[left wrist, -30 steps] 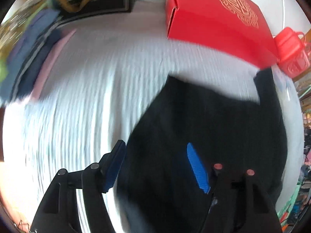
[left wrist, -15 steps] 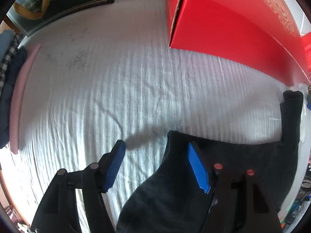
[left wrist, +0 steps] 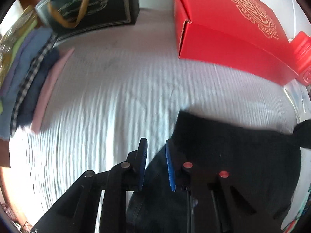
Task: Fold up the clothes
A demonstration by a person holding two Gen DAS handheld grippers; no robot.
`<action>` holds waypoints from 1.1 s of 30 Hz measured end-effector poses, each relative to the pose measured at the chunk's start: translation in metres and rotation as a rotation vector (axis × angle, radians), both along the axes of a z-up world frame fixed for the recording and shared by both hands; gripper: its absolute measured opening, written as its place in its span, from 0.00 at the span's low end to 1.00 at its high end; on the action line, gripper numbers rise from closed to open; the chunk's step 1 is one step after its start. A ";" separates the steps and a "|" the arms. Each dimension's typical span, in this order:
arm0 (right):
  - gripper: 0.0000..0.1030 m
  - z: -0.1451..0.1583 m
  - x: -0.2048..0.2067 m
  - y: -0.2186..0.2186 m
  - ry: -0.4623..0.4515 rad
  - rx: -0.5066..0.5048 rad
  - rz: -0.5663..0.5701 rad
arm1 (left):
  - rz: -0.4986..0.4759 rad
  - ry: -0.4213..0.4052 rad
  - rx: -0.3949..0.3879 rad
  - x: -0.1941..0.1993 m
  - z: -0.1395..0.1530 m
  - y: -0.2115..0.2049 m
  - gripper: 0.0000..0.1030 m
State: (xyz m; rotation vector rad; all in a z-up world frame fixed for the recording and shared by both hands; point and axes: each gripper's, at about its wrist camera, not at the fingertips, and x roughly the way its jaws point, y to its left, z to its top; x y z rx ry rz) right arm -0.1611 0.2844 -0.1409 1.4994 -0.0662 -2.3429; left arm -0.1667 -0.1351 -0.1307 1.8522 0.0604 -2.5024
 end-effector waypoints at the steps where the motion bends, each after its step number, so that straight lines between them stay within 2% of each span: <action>1: 0.45 -0.014 0.010 0.011 -0.072 0.020 -0.014 | 0.006 -0.023 0.014 -0.005 -0.005 0.004 0.19; 3: 0.45 -0.041 0.028 0.034 -0.207 0.056 -0.045 | 0.013 -0.053 0.037 0.009 -0.007 0.004 0.19; 4: 0.45 -0.047 0.032 0.047 -0.226 0.063 -0.077 | 0.015 -0.063 0.046 0.012 -0.005 0.006 0.19; 6: 0.45 -0.040 0.032 0.062 -0.194 0.073 -0.127 | 0.021 -0.082 0.064 0.017 -0.002 0.009 0.19; 8: 0.45 -0.026 0.020 0.059 -0.148 0.055 -0.125 | 0.026 -0.101 0.082 0.023 0.002 0.012 0.19; 9: 0.48 -0.021 0.013 0.053 -0.128 0.055 -0.115 | 0.027 -0.109 0.091 0.026 0.004 0.014 0.19; 12: 0.80 -0.012 -0.020 0.012 -0.101 0.118 -0.053 | -0.017 -0.117 0.112 0.027 0.017 0.032 0.19; 14: 0.80 -0.013 -0.034 -0.017 -0.071 0.190 -0.005 | -0.073 -0.117 0.149 0.026 0.024 0.057 0.19; 15: 0.80 -0.014 -0.039 -0.030 -0.051 0.235 0.020 | -0.114 -0.115 0.168 0.027 0.028 0.073 0.23; 16: 0.80 -0.019 -0.042 -0.043 -0.035 0.282 0.049 | -0.155 -0.110 0.183 0.029 0.034 0.089 0.34; 17: 0.80 -0.024 -0.046 -0.056 -0.023 0.326 0.079 | -0.192 -0.103 0.196 0.030 0.038 0.105 0.41; 18: 0.76 -0.032 -0.050 -0.068 -0.030 0.362 0.109 | -0.213 -0.094 0.200 0.024 0.034 0.120 0.49; 20: 0.59 -0.049 -0.056 -0.080 -0.050 0.432 0.150 | -0.250 -0.088 0.180 0.007 0.017 0.149 0.50; 21: 0.28 -0.058 -0.058 -0.081 -0.045 0.496 0.153 | -0.266 -0.089 0.158 0.001 0.007 0.159 0.50; 22: 0.06 -0.065 -0.061 -0.079 -0.040 0.541 0.148 | -0.281 -0.088 0.132 -0.006 -0.005 0.169 0.50; 24: 0.05 -0.064 -0.068 -0.057 -0.034 0.498 0.084 | -0.284 -0.069 0.037 -0.025 -0.036 0.183 0.50; 26: 0.05 -0.062 -0.074 -0.034 -0.030 0.438 0.015 | -0.232 -0.072 -0.023 -0.031 -0.044 0.164 0.50; 27: 0.02 -0.056 -0.076 -0.016 -0.030 0.340 -0.035 | -0.200 -0.077 -0.032 -0.034 -0.047 0.152 0.49; 29: 0.01 -0.048 -0.078 0.020 -0.023 0.176 -0.153 | -0.146 -0.067 -0.004 -0.032 -0.044 0.128 0.49; 30: 0.01 -0.048 -0.081 0.046 -0.029 0.111 -0.252 | -0.139 -0.070 -0.025 -0.032 -0.044 0.125 0.50; 31: 0.01 -0.050 -0.083 0.069 -0.042 0.059 -0.338 | -0.141 -0.064 -0.024 -0.031 -0.043 0.121 0.50; 33: 0.03 -0.065 -0.087 0.095 -0.126 0.045 -0.413 | -0.147 -0.067 -0.025 -0.028 -0.038 0.117 0.50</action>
